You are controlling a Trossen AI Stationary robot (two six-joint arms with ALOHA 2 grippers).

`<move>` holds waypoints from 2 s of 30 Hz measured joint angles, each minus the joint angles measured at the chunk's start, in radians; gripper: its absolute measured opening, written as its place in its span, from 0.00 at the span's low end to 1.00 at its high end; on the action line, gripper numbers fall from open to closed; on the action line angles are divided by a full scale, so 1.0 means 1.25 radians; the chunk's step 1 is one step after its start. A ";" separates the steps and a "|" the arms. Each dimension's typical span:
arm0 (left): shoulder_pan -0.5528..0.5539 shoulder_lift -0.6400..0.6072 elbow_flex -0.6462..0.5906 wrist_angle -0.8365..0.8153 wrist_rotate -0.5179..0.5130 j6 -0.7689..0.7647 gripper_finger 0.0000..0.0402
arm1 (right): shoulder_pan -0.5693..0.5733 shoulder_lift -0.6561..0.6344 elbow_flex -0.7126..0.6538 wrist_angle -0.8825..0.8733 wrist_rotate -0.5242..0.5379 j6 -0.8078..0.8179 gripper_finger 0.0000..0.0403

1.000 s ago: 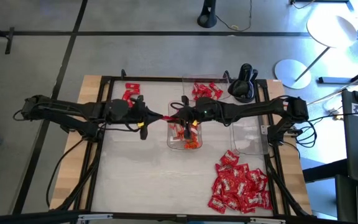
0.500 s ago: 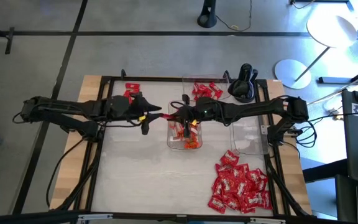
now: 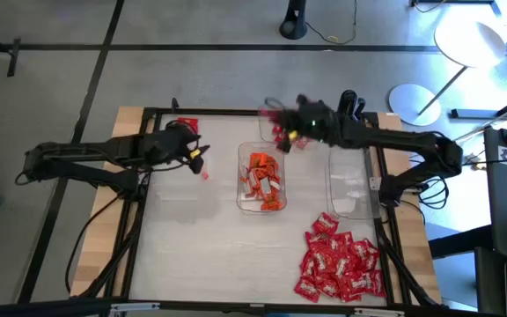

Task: Sort candy
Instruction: Put the red chocolate into the top transparent bin

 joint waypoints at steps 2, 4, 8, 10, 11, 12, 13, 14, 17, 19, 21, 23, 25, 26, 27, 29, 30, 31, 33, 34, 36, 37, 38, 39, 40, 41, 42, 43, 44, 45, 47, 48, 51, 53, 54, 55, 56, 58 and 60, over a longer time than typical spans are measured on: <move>0.012 0.000 -0.017 -0.007 -0.029 -0.024 0.54 | -0.052 0.000 0.000 -0.046 0.005 0.010 0.06; 0.026 0.000 -0.035 -0.010 -0.037 -0.037 0.54 | -0.102 0.010 -0.001 -0.076 -0.013 0.028 0.06; 0.052 0.000 -0.061 -0.010 -0.038 -0.065 0.54 | -0.166 0.044 -0.001 -0.103 -0.085 0.068 0.06; 0.063 0.000 -0.077 -0.010 -0.038 -0.077 0.54 | -0.184 0.064 -0.001 -0.106 -0.093 0.071 0.06; 0.069 0.000 -0.084 -0.009 -0.038 -0.086 0.54 | -0.191 0.074 -0.001 -0.107 -0.094 0.079 0.06; 0.074 0.000 -0.092 -0.006 -0.038 -0.093 0.54 | -0.198 0.087 -0.001 -0.109 -0.094 0.089 0.06; 0.078 0.000 -0.098 -0.006 -0.038 -0.103 0.54 | -0.203 0.101 -0.001 -0.110 -0.093 0.101 0.07; 0.081 0.000 -0.105 -0.007 -0.038 -0.110 0.54 | -0.208 0.112 -0.001 -0.112 -0.093 0.111 0.07; 0.088 0.000 -0.115 -0.006 -0.038 -0.117 0.54 | -0.213 0.134 -0.001 -0.133 -0.094 0.119 0.15; 0.091 0.000 -0.119 -0.005 -0.038 -0.117 0.54 | -0.212 0.143 -0.001 -0.149 -0.093 0.120 0.23; 0.097 0.000 -0.119 -0.005 -0.038 -0.119 0.54 | -0.210 0.142 -0.001 -0.154 -0.093 0.120 0.34; 0.103 0.000 -0.119 -0.005 -0.036 -0.130 0.54 | -0.210 0.131 -0.001 -0.167 -0.093 0.124 0.44; 0.111 0.000 -0.119 -0.007 -0.033 -0.137 0.54 | -0.210 0.118 0.008 -0.216 -0.095 0.133 0.52; 0.115 0.000 -0.119 -0.009 -0.033 -0.141 0.54 | -0.210 0.113 0.014 -0.243 -0.100 0.144 0.56; 0.119 0.000 -0.119 -0.012 -0.032 -0.148 0.54 | -0.210 0.107 0.019 -0.269 -0.100 0.158 0.59; 0.133 0.005 -0.119 -0.016 -0.032 -0.171 0.54 | -0.202 0.096 0.023 -0.305 -0.111 0.190 0.63; 0.143 0.009 -0.119 -0.016 -0.033 -0.187 0.54 | -0.196 0.091 0.024 -0.319 -0.126 0.195 0.64; 0.153 0.018 -0.119 -0.015 -0.037 -0.221 0.54 | -0.188 0.086 0.024 -0.330 -0.150 0.197 0.65; 0.167 0.040 -0.119 -0.016 -0.038 -0.295 0.54 | -0.161 0.076 0.023 -0.327 -0.201 0.199 0.67; 0.167 0.055 -0.119 -0.020 -0.038 -0.307 0.54 | -0.145 0.072 0.023 -0.314 -0.219 0.201 0.67; 0.171 0.093 -0.119 -0.045 -0.043 -0.332 0.54 | -0.113 0.070 0.024 -0.285 -0.230 0.201 0.67; 0.179 0.112 -0.119 -0.064 -0.045 -0.344 0.54 | -0.099 0.071 0.024 -0.275 -0.230 0.201 0.67; 0.191 0.132 -0.119 -0.086 -0.048 -0.355 0.54 | -0.086 0.071 0.024 -0.267 -0.228 0.197 0.67; 0.203 0.150 -0.119 -0.108 -0.051 -0.359 0.54 | -0.074 0.071 0.024 -0.257 -0.223 0.193 0.67; 0.219 0.164 -0.119 -0.127 -0.054 -0.365 0.54 | -0.064 0.071 0.024 -0.247 -0.217 0.189 0.67; 0.235 0.175 -0.119 -0.142 -0.054 -0.372 0.54 | -0.055 0.071 0.024 -0.242 -0.211 0.183 0.67; 0.253 0.185 -0.119 -0.149 -0.054 -0.375 0.54 | -0.047 0.071 0.024 -0.240 -0.207 0.174 0.67; 0.271 0.193 -0.119 -0.151 -0.053 -0.375 0.54 | -0.039 0.072 0.024 -0.234 -0.204 0.171 0.67; 0.289 0.201 -0.119 -0.153 -0.053 -0.373 0.54 | -0.034 0.072 0.024 -0.229 -0.202 0.169 0.67; 0.309 0.208 -0.119 -0.154 -0.053 -0.361 0.54 | -0.029 0.072 0.024 -0.225 -0.199 0.168 0.67; 0.351 0.225 -0.119 -0.150 -0.033 -0.340 0.54 | -0.029 0.072 0.024 -0.221 -0.199 0.164 0.67; 0.374 0.236 -0.119 -0.148 -0.014 -0.333 0.54 | -0.030 0.072 0.024 -0.221 -0.199 0.164 0.67; 0.430 0.276 -0.119 -0.123 0.016 -0.291 0.54 | -0.033 0.072 0.024 -0.219 -0.198 0.163 0.67; 0.460 0.305 -0.119 -0.107 0.017 -0.262 0.54 | -0.033 0.072 0.024 -0.219 -0.198 0.163 0.67; 0.475 0.318 -0.119 -0.105 0.017 -0.254 0.54 | -0.032 0.072 0.024 -0.219 -0.198 0.165 0.67; 0.490 0.330 -0.119 -0.106 0.017 -0.253 0.54 | -0.032 0.072 0.023 -0.219 -0.198 0.167 0.67; 0.502 0.342 -0.119 -0.105 0.017 -0.255 0.54 | -0.031 0.072 0.021 -0.217 -0.199 0.168 0.67; 0.523 0.369 -0.119 -0.098 0.024 -0.252 0.54 | -0.031 0.072 0.013 -0.216 -0.209 0.169 0.67; 0.542 0.395 -0.119 -0.083 0.063 -0.228 0.54 | -0.032 0.072 0.005 -0.217 -0.215 0.169 0.67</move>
